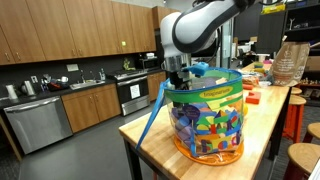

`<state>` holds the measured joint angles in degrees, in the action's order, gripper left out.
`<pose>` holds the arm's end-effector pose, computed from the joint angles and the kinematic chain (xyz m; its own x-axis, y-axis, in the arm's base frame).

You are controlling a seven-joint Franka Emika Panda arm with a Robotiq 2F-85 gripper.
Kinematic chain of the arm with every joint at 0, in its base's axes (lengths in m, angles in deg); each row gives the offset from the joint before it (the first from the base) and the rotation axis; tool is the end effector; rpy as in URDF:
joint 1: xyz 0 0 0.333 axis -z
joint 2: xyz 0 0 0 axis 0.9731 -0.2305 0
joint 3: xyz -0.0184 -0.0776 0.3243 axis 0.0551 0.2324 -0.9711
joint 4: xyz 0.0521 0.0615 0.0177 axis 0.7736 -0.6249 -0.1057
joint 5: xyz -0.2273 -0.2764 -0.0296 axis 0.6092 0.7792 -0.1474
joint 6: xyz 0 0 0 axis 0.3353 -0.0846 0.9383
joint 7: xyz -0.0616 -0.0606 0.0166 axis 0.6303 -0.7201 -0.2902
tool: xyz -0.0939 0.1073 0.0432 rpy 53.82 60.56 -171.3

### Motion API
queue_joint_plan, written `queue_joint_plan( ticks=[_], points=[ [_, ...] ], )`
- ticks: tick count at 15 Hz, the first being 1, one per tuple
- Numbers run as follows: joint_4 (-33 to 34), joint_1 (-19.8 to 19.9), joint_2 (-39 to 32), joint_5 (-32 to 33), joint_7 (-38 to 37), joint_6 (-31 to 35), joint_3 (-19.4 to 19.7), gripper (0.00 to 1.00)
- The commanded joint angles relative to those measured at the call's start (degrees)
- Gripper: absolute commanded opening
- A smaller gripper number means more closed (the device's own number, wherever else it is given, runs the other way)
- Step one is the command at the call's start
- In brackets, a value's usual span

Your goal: Take the purple arch out of the bag

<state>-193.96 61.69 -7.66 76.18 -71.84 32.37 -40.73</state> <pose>0.4069 0.2347 0.4214 0.8303 0.5523 -0.0750 0.5537 -0.8327 -0.0029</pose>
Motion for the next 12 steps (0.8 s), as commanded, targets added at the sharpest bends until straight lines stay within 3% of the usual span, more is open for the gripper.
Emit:
queue_joint_plan(
  ticks=[1,8,9,10,12],
  points=[
    [1.6,0.0,-1.0,-0.2,0.6,-1.0,0.0,0.60],
    [2.1,0.2,-0.9,-0.1,0.4,-1.8,0.1,0.06],
    [2.1,0.2,-0.7,-0.1,0.2,-2.1,0.1,0.02],
    [2.2,0.2,-0.5,-0.1,0.0,-2.6,0.1,0.06],
    [2.3,0.3,-0.1,0.1,-0.4,-3.4,0.1,0.03]
  ],
)
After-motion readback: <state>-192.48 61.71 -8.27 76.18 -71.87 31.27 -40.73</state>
